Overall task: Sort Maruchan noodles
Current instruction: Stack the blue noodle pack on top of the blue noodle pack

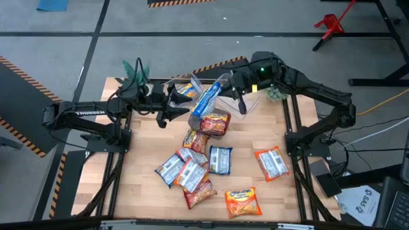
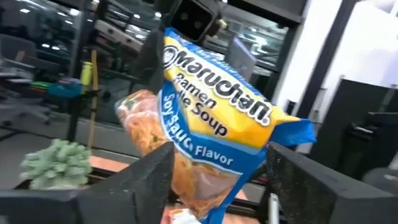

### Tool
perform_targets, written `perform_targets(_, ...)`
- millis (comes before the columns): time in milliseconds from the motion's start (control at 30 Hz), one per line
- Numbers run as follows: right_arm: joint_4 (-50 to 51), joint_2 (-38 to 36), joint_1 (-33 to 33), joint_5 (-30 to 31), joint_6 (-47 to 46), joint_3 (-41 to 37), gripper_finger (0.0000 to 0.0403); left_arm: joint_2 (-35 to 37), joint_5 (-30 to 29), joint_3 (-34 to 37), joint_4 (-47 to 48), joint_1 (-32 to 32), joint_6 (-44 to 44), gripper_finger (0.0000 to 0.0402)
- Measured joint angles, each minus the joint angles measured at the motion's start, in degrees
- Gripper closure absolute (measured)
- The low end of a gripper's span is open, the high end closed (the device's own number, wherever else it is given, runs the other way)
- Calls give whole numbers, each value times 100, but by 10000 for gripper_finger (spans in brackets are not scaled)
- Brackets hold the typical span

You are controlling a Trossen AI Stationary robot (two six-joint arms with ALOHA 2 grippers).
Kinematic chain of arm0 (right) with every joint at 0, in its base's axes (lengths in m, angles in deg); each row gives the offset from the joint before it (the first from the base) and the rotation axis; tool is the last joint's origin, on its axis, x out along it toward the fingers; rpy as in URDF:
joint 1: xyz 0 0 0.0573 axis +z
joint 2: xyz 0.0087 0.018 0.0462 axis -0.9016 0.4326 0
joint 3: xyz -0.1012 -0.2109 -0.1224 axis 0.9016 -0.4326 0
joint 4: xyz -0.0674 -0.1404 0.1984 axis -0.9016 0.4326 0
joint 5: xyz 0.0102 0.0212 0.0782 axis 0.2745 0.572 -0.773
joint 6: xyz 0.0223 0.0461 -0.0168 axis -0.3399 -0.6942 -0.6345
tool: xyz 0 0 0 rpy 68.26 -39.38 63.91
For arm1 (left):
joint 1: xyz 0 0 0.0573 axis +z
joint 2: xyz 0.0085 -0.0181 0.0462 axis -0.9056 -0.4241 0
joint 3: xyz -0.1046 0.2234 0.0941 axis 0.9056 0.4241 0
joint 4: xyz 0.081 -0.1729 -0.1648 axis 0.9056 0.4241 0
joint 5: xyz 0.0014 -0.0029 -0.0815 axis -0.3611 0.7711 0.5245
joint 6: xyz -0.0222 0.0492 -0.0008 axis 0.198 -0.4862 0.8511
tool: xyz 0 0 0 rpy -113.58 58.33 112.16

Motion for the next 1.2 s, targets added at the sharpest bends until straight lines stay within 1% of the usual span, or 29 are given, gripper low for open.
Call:
perform_targets(100, -44, -2, -35, 17, -113, 0, 403, 2, -223, 1, -9, 0, -49, 121)
perform_targets(167, -39, 1, -44, 122, -137, 0, 403, 0, -264, 1, 1, -7, -221, 101)
perform_targets(300, -42, 36, -116, 367, -377, -4, 403, 1, -317, 1, 7, -52, -633, 79)
perform_targets(533, -526, 36, -145, 310, -530, -4, 403, -87, -1087, -1, 228, -129, -1020, 79)
perform_targets(600, -569, 52, -140, 305, -556, -2, 403, -130, -1224, 9, 226, -129, -1072, 80)
perform_targets(800, -690, 241, -143, 211, -708, -2, 403, -321, -1263, 1, -45, -133, -1167, 81)
perform_targets(867, -713, 326, -143, 211, -715, 0, 403, -368, -1120, 1, -96, -133, -1167, 81)
perform_targets(933, -709, 401, -143, 349, -760, 0, 403, -431, -1035, 1, -163, -154, -1163, 81)
perform_targets(1000, -732, 444, -144, 588, -826, 0, 403, -467, -1073, 1, -130, -197, -1165, 81)
perform_targets(1100, -783, 447, -172, 1008, -869, -2, 403, -457, -1355, 1, -128, -243, -1174, 81)
perform_targets(1200, -775, 447, -181, 1407, -1119, -2, 403, -463, -1604, 1, -104, -260, -1230, 81)
